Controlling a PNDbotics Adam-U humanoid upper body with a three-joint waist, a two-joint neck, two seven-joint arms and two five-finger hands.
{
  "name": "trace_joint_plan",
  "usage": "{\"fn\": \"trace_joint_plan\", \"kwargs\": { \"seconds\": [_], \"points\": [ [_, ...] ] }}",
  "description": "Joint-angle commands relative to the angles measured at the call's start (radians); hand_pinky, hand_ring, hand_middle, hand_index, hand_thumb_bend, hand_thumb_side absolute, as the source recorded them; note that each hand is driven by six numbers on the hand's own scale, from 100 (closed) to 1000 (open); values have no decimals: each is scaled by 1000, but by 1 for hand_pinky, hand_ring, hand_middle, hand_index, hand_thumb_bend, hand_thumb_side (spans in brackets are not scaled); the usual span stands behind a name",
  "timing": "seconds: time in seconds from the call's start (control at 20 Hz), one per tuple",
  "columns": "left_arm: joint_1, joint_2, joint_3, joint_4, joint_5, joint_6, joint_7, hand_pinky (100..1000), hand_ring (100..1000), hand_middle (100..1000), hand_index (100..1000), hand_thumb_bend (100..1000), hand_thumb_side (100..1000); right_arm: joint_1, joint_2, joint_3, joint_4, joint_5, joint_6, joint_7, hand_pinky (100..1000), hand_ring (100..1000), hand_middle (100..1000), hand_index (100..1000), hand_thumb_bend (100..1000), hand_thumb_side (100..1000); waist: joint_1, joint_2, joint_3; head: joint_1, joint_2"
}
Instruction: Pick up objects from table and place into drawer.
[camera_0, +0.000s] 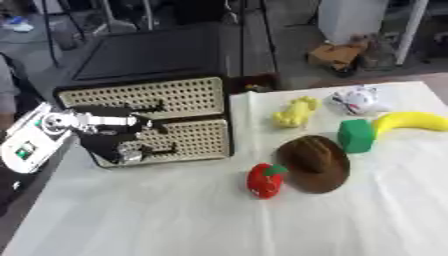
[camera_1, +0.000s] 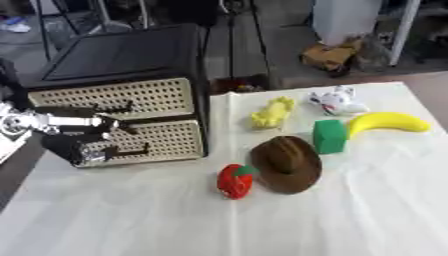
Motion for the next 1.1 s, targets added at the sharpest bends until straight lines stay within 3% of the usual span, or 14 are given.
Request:
{"fn": "trace_joint_plan", "kwargs": {
  "seconds": [0.05,1.1],
  "points": [
    [-21,39,23,-9,-30,-94,-91,100,100,100,953,100,511,-12,-13,-8,-16,4,2,1,688,793,756,820,100,1000,-6,-12,0,0,-2],
    [-31,-27,46,163,-235,-171,-91,100,100,100,981,100,515,-27,-5,-11,-16,4,5,-3,689,795,756,820,100,1000,-3,6,-18,1,-23]
  ]
}}
